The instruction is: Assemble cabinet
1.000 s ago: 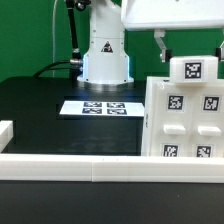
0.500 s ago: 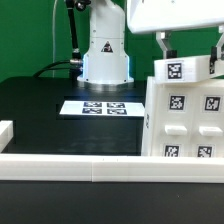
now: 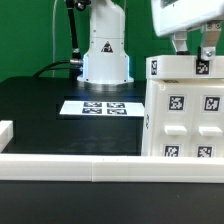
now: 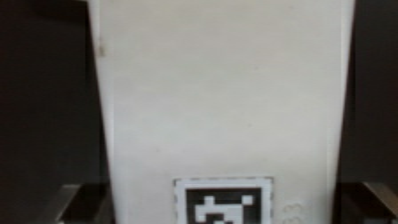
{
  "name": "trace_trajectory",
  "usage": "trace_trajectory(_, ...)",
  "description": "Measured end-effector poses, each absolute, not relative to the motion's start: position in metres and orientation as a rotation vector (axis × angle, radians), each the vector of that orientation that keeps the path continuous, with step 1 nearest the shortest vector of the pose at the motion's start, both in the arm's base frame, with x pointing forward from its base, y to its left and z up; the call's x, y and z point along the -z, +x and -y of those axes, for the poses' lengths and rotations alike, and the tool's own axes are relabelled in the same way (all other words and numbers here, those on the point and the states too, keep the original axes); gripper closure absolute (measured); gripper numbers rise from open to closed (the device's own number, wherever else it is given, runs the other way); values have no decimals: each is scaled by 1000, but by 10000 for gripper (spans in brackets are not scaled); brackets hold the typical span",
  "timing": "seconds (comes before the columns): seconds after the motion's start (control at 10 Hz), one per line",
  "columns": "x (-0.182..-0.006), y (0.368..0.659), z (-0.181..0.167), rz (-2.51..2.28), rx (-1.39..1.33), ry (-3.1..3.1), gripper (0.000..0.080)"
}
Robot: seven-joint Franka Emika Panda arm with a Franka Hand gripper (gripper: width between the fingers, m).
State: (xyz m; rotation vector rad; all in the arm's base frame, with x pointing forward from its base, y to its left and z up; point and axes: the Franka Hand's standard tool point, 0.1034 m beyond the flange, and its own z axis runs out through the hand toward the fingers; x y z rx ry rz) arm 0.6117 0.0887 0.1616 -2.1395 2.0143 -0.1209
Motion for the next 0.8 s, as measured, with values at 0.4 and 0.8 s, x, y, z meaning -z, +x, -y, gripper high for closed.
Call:
trace_trajectory(0.4,-161,611,-91,-2075,93,-2064,61)
trace_trajectory(0.8,-182,615,-99,-1993,79,-2071,2)
